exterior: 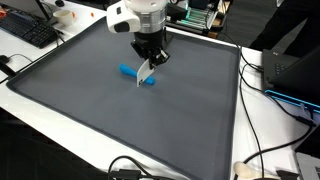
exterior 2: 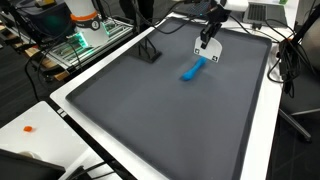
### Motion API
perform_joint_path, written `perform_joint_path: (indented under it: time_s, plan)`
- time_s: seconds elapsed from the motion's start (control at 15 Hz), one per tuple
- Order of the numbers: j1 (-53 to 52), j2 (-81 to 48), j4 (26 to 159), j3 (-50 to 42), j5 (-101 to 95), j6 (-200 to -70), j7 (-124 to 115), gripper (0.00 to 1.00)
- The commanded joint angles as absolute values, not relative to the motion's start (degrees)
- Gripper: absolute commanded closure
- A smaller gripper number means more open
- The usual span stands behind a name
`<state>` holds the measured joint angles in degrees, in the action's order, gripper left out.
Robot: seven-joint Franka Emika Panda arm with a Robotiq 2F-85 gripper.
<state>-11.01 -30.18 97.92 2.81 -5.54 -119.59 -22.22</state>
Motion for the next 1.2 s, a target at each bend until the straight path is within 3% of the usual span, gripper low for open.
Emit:
perform_joint_path:
  time_s: [0.0, 1.13]
  plan:
    - [-12.13, -32.16, 95.82, 1.82, -7.36, -118.22, -20.44, 0.99]
    - [-13.03, -35.77, 93.47, 0.59, -9.29, -118.84, -20.14, 0.99]
